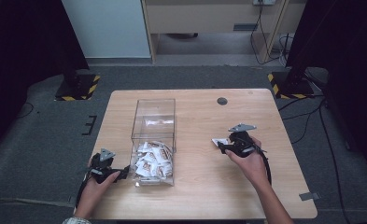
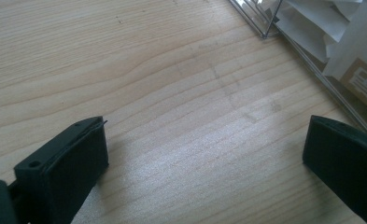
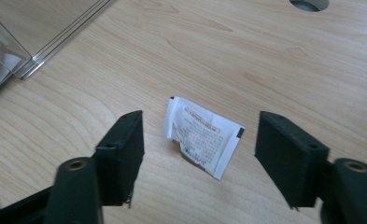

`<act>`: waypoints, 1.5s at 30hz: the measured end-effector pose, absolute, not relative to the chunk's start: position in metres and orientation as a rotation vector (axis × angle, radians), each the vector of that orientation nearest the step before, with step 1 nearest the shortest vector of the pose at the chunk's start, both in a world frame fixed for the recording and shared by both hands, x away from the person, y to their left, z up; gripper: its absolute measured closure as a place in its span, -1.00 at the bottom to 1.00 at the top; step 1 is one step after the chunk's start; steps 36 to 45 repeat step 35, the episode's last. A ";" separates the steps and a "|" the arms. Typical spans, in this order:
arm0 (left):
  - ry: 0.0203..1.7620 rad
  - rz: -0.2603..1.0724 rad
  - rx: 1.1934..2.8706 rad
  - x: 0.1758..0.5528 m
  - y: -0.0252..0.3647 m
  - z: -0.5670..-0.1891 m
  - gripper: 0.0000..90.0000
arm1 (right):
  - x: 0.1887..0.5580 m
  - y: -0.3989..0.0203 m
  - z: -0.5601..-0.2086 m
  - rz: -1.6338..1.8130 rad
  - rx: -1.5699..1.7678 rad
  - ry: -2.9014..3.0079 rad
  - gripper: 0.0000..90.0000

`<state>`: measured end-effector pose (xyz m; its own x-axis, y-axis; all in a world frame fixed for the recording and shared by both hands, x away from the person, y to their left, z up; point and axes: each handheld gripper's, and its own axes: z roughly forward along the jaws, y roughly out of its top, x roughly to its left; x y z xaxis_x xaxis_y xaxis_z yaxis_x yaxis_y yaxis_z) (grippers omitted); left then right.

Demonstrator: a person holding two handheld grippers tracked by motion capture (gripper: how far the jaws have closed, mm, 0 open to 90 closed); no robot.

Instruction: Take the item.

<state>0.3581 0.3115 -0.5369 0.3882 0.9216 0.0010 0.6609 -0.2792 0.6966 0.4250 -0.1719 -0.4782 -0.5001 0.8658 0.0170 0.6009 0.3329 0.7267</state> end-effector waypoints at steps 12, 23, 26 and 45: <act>1.351 0.549 2.037 0.358 0.312 -0.537 -1.00 | 0.397 -0.186 -0.493 1.000 1.312 2.209 -0.75; 1.352 0.550 2.037 0.358 0.312 -0.537 -1.00 | 0.381 -0.197 -0.526 0.943 1.347 2.267 -0.83; 1.352 0.549 2.037 0.358 0.312 -0.537 -1.00 | 0.379 -0.200 -0.534 0.928 1.350 2.263 -0.85; 1.350 0.549 2.039 0.358 0.312 -0.537 -1.00 | 0.378 -0.201 -0.539 0.940 1.306 2.232 -0.87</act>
